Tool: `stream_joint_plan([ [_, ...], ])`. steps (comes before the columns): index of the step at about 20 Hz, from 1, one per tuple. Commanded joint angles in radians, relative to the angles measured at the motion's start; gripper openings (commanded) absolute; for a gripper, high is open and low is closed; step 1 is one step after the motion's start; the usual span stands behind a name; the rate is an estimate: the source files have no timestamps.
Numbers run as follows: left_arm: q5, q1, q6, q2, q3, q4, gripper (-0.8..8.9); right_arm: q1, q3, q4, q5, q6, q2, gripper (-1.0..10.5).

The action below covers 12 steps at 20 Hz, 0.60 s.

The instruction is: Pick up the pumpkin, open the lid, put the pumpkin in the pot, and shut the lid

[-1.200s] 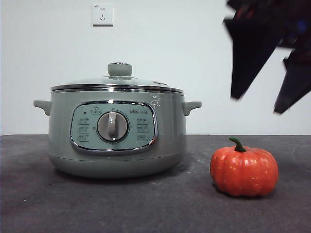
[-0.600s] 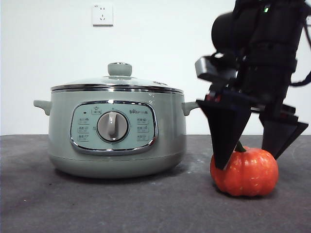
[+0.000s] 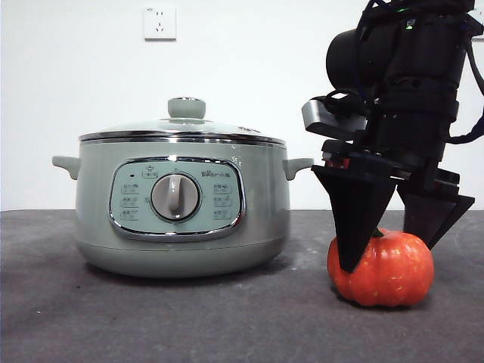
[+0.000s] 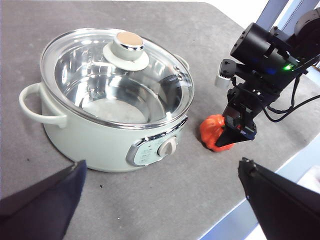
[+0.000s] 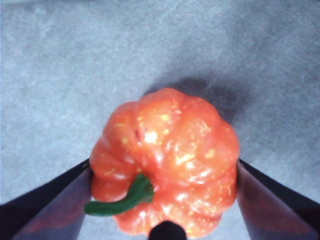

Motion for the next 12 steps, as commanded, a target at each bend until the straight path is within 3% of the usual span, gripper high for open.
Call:
stream_joint_plan([
  [1,-0.003,0.0,0.01,0.001,0.005,0.014,7.82,0.002,0.0,-0.01,0.003,0.019,-0.056,-0.1],
  [6,-0.018,-0.002,-0.043,0.045,0.013,0.103,7.82,0.002,0.0,-0.01,0.004,0.035,-0.281,-0.1],
  [12,-0.08,-0.091,-0.037,0.276,0.146,0.187,7.81,0.002,0.0,-0.01,0.006,0.072,-0.555,-0.1],
])
